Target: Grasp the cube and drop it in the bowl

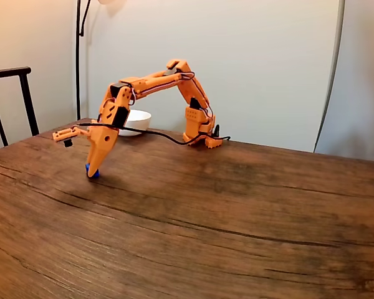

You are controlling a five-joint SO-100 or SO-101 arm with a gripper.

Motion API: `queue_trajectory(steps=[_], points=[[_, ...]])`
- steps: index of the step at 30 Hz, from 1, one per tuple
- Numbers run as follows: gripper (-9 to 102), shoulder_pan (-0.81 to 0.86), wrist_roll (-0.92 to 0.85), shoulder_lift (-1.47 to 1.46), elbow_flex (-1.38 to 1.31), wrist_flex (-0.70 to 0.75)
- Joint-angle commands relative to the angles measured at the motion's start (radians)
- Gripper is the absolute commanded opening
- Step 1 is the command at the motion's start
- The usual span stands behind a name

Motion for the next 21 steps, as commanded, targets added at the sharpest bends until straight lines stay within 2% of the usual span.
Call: queue_trajectory(steps=[1,6,21], points=[[3,0.028,0.069,0.026,-0.155,0.12],[3,0.044,0.14,0.025,-0.362,0.331],[3,0.084,0.201,0.026,-0.761,0.815]])
